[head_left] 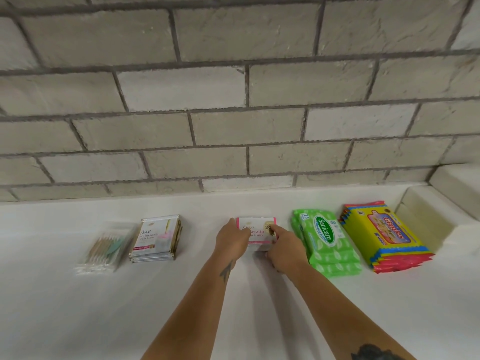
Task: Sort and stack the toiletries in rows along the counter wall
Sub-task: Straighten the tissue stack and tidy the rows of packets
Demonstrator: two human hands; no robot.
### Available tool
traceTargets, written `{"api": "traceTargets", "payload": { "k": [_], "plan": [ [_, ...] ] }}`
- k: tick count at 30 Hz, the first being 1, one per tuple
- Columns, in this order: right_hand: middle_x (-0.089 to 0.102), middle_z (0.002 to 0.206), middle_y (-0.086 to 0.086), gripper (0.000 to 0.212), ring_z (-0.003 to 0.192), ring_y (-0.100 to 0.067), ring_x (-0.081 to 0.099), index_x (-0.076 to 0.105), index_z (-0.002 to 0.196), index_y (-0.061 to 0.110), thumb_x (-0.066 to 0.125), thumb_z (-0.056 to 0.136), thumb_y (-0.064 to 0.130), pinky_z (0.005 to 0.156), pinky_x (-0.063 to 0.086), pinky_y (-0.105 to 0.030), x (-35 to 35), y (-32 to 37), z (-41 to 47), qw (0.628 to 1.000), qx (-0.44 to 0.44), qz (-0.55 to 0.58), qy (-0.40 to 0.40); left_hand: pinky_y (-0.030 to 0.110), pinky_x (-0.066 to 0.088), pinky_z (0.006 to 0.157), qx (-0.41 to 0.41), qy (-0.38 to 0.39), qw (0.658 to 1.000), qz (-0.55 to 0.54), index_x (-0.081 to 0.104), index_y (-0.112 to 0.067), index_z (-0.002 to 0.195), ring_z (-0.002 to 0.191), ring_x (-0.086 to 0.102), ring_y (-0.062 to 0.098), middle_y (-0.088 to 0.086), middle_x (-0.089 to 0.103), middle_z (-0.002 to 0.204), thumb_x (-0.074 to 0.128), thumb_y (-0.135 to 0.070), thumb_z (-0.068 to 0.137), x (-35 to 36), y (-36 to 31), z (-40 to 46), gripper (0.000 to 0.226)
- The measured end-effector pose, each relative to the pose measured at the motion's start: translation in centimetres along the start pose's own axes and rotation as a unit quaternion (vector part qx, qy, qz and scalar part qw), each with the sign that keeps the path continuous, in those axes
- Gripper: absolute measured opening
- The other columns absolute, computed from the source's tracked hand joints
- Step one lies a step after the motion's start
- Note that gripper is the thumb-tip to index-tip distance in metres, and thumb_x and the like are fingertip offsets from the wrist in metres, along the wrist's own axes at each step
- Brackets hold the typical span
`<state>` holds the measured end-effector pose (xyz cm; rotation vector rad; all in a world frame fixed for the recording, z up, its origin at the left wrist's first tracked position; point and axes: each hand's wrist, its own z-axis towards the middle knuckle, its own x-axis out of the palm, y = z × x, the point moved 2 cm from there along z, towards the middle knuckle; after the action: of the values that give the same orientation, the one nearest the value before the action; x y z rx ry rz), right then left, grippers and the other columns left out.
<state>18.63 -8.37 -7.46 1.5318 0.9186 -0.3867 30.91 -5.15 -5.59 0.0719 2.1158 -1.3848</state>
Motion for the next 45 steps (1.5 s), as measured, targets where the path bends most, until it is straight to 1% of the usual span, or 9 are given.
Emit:
{"api": "traceTargets", "payload": {
  "k": [8, 15, 18, 21, 27, 30, 34, 40, 45],
  "plan": [
    [0.048, 0.139, 0.005, 0.076, 0.117, -0.021, 0.054, 0.030, 0.144, 0.030, 0.065, 0.078, 0.018, 0.093, 0.043, -0.027, 0.5, 1.5, -3.1, 0.997, -0.021, 0.061, -0.032, 0.025, 0.035, 0.099, 0.032, -0.067, 0.997, -0.008, 0.035, -0.011, 0.142, 0.130, 0.043, 0.020, 0.003, 0.043, 0.145, 0.047, -0.016, 0.092, -2.2, 0.5, -2.2, 0.052],
    [0.056, 0.131, 0.007, 0.058, 0.112, -0.013, 0.057, 0.047, 0.133, 0.029, 0.063, 0.080, 0.013, 0.096, 0.047, -0.033, 3.6, 6.5, -5.1, 0.977, -0.071, 0.199, 0.000, 0.023, 0.036, 0.093, 0.075, -0.235, 0.968, -0.034, 0.054, -0.015, 0.127, 0.116, 0.054, 0.021, 0.003, 0.059, 0.128, 0.053, -0.008, 0.087, -9.2, 2.4, -4.4, 0.040],
    [0.057, 0.128, 0.005, 0.053, 0.080, -0.016, 0.064, 0.050, 0.128, 0.027, 0.063, 0.080, 0.009, 0.073, 0.055, -0.031, 5.7, 8.4, -5.5, 0.951, -0.050, 0.297, 0.061, 0.023, 0.036, 0.093, 0.070, -0.272, 0.959, -0.028, 0.050, -0.013, 0.131, 0.119, 0.053, 0.023, 0.005, 0.056, 0.132, 0.052, -0.010, 0.089, -12.8, 3.8, -4.5, 0.042],
    [0.045, 0.139, 0.004, 0.060, 0.056, -0.015, 0.057, 0.040, 0.138, 0.024, 0.060, 0.084, 0.009, 0.055, 0.049, -0.023, 7.4, 9.9, -5.9, 0.936, -0.022, 0.329, 0.121, 0.025, 0.035, 0.096, 0.023, -0.261, 0.964, 0.044, 0.042, -0.010, 0.138, 0.126, 0.047, 0.026, 0.008, 0.047, 0.142, 0.048, -0.012, 0.091, -16.1, 5.2, -3.4, 0.047],
    [0.026, 0.154, 0.001, 0.072, 0.057, -0.016, 0.058, 0.020, 0.149, 0.024, 0.057, 0.089, 0.012, 0.059, 0.053, -0.027, 9.8, 12.3, -5.8, 0.927, 0.010, 0.331, 0.175, 0.027, 0.038, 0.088, -0.046, -0.167, 0.973, 0.150, 0.046, 0.001, 0.128, 0.119, 0.051, 0.030, 0.016, 0.056, 0.124, 0.047, -0.012, 0.092, -18.8, 6.9, -0.4, 0.038],
    [0.040, 0.143, -0.002, 0.064, 0.055, -0.015, 0.056, 0.024, 0.147, 0.021, 0.053, 0.091, 0.010, 0.056, 0.053, -0.026, 10.4, 12.9, -5.5, 0.920, 0.016, 0.339, 0.196, 0.025, 0.034, 0.068, -0.064, -0.139, 0.968, 0.200, 0.046, -0.002, 0.092, 0.087, 0.052, 0.027, 0.009, 0.052, 0.081, 0.049, -0.011, 0.090, -18.9, 7.1, 0.7, 0.010],
    [0.047, 0.083, 0.013, 0.046, 0.057, -0.017, 0.054, 0.038, 0.135, 0.018, 0.048, 0.091, 0.007, 0.060, 0.053, -0.029, 11.2, 13.1, -5.0, 0.914, 0.021, 0.343, 0.215, 0.016, 0.027, 0.048, -0.085, -0.127, 0.963, 0.221, 0.034, -0.012, 0.065, 0.059, 0.037, 0.010, -0.002, 0.037, 0.066, 0.050, -0.012, 0.090, -18.7, 7.4, 1.6, 0.029],
    [0.061, 0.104, -0.002, 0.039, 0.052, -0.017, 0.055, 0.046, 0.124, 0.023, 0.046, 0.088, 0.008, 0.051, 0.053, -0.028, 12.5, 13.7, -4.6, 0.920, 0.016, 0.325, 0.218, 0.020, 0.030, 0.050, -0.116, -0.089, 0.966, 0.213, 0.040, -0.008, 0.066, 0.082, 0.048, 0.022, 0.003, 0.040, 0.066, 0.050, -0.014, 0.092, -18.2, 7.8, 2.6, 0.028],
    [0.061, 0.105, -0.006, 0.039, 0.050, -0.019, 0.053, 0.048, 0.119, 0.023, 0.046, 0.086, 0.004, 0.047, 0.049, -0.027, 13.1, 13.9, -4.8, 0.909, 0.009, 0.350, 0.226, 0.024, 0.031, 0.049, -0.115, -0.091, 0.974, 0.170, 0.039, -0.008, 0.062, 0.071, 0.049, 0.023, 0.004, 0.043, 0.063, 0.053, -0.013, 0.088, -17.8, 7.9, 2.8, 0.030]
  ]
}}
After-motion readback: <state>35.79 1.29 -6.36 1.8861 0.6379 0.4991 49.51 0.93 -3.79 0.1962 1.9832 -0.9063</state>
